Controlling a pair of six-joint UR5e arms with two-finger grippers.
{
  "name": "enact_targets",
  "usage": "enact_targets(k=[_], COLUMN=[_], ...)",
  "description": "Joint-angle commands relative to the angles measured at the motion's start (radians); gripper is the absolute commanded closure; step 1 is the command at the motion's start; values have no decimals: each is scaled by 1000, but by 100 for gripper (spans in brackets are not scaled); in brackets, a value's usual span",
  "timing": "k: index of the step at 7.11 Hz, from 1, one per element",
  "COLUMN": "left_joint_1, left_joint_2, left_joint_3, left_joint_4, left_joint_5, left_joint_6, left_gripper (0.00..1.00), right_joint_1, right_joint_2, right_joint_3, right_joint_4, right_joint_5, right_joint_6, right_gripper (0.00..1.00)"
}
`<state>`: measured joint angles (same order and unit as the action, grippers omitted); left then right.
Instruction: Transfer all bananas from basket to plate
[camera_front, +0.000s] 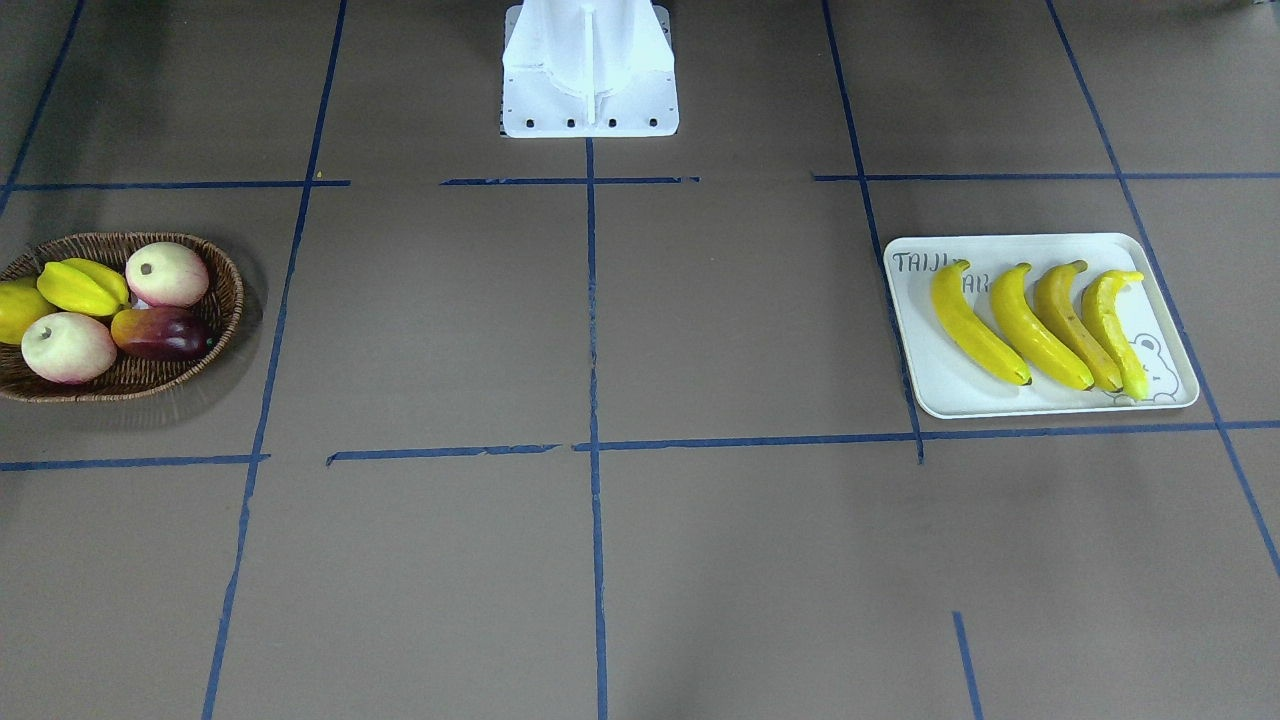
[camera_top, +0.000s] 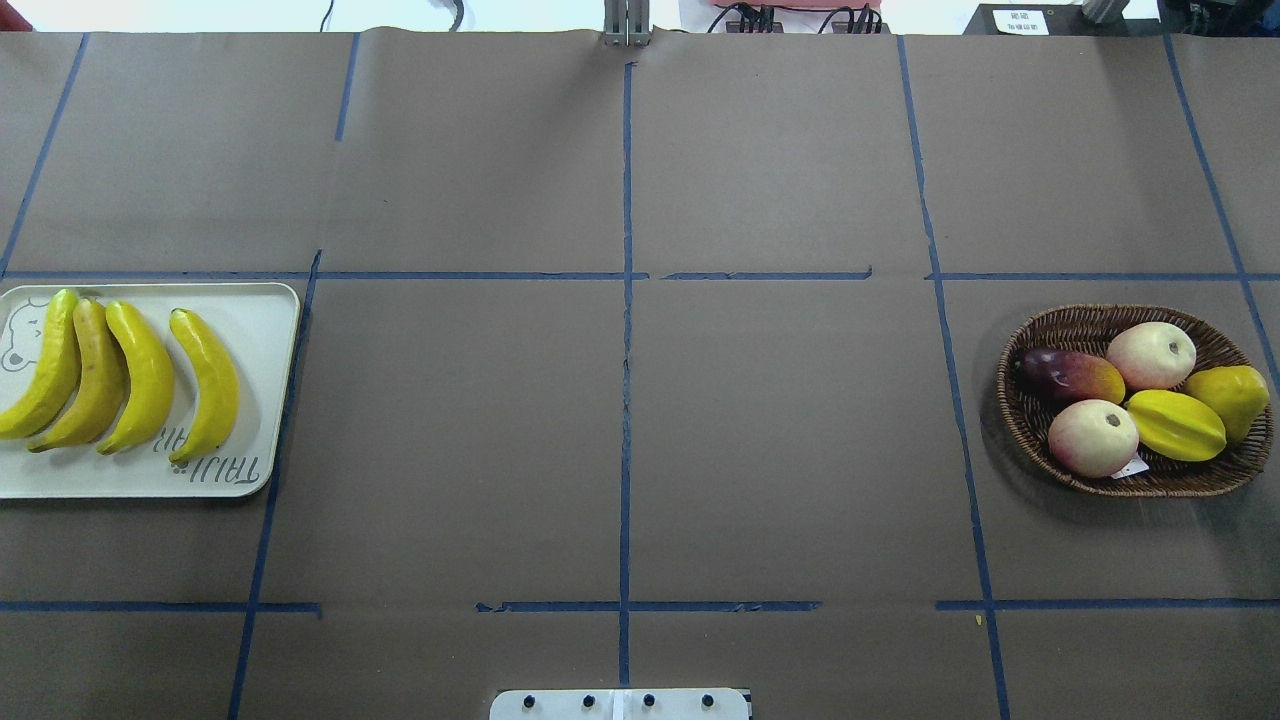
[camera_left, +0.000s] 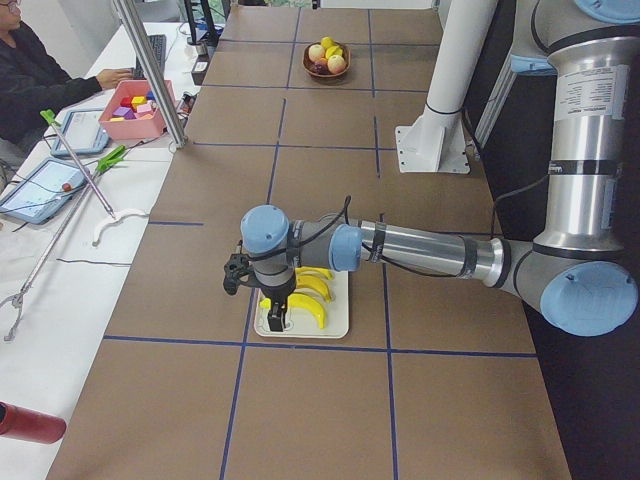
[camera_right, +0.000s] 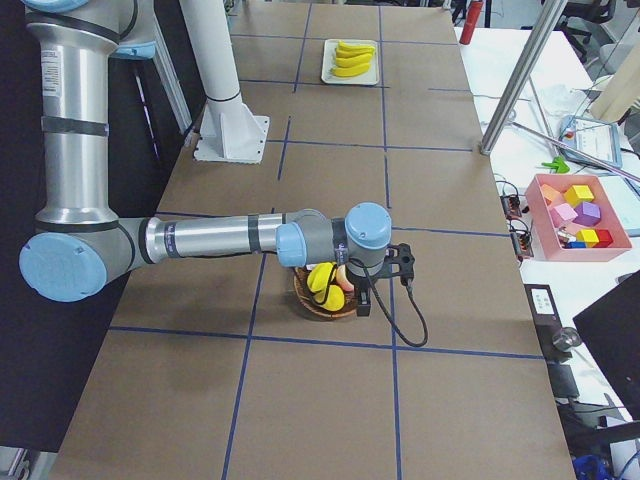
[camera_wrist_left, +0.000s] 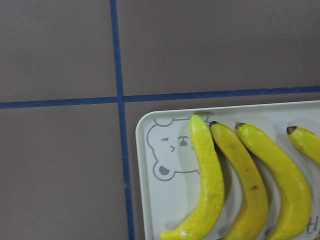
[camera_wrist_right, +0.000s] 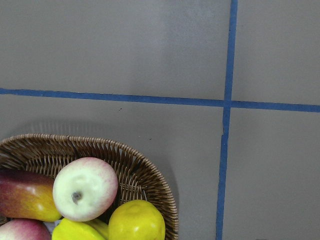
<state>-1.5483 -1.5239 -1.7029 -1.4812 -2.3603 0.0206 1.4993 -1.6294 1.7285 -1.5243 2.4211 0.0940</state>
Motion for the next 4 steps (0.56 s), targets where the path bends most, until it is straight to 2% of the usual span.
enact_targets(k=[1,4], left_joint_1=[-64,-62], left_joint_2=[21,14], left_joint_3=[32,35], left_joint_4=[4,2], left_joint_5=[-2,0], left_joint_6=[73,61], left_gripper=[0,0], right_joint_1=[42,67], right_joint_2=[3,-7], right_joint_3=[-23,-70], right_joint_4=[-10,-48], right_joint_5=[18,70], right_joint_6=[-3,-3], right_gripper=[0,0])
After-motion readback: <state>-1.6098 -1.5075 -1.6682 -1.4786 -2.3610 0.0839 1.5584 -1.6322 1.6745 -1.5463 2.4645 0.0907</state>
